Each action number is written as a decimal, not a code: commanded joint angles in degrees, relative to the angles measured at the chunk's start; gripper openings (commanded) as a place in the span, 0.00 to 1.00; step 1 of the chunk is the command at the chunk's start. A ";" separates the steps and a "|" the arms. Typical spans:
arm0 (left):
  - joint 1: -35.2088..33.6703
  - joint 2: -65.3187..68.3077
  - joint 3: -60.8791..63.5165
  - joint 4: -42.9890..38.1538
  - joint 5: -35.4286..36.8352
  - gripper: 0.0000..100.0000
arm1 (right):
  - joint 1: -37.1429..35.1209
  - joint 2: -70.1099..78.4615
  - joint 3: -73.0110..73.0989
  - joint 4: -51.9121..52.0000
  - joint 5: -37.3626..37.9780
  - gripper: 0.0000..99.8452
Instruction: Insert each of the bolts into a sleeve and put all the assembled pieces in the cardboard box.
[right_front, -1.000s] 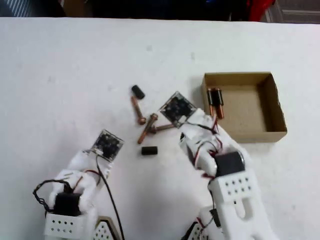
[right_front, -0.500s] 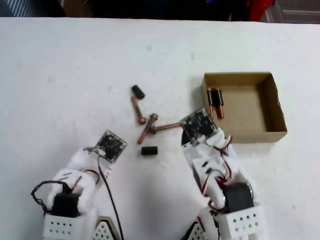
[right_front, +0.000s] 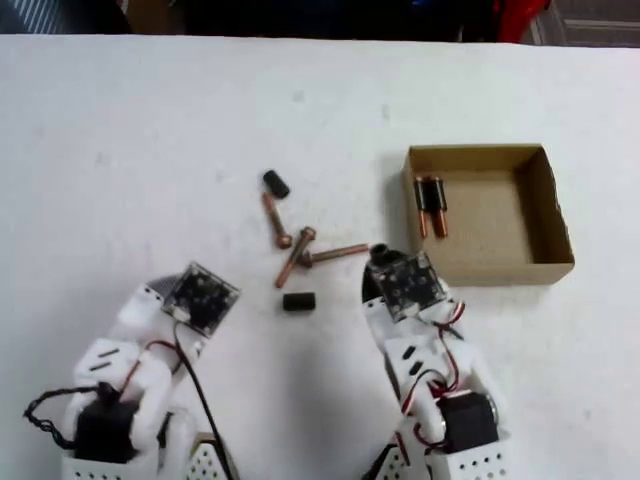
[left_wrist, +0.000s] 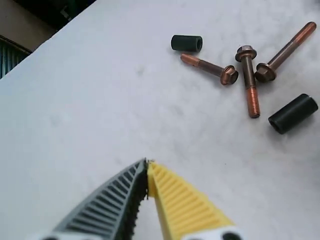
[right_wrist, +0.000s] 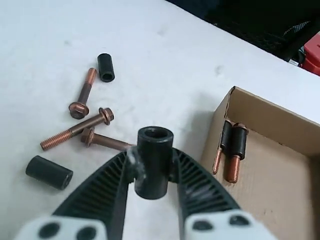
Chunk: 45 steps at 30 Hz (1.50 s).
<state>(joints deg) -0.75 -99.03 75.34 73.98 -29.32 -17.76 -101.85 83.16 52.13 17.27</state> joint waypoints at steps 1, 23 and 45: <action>-0.04 10.51 -8.09 -0.70 -0.35 0.02 | -3.12 -1.27 -0.44 -1.71 -1.67 0.02; 9.10 59.65 -31.03 -9.49 5.80 0.02 | 1.80 -1.36 8.18 -12.18 -4.40 0.02; 20.62 104.75 -64.88 -11.78 15.47 0.11 | 3.65 -1.36 6.15 -11.82 -7.56 0.02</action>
<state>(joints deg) 19.56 3.91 16.97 63.60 -14.64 -13.71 -102.55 92.04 41.67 10.33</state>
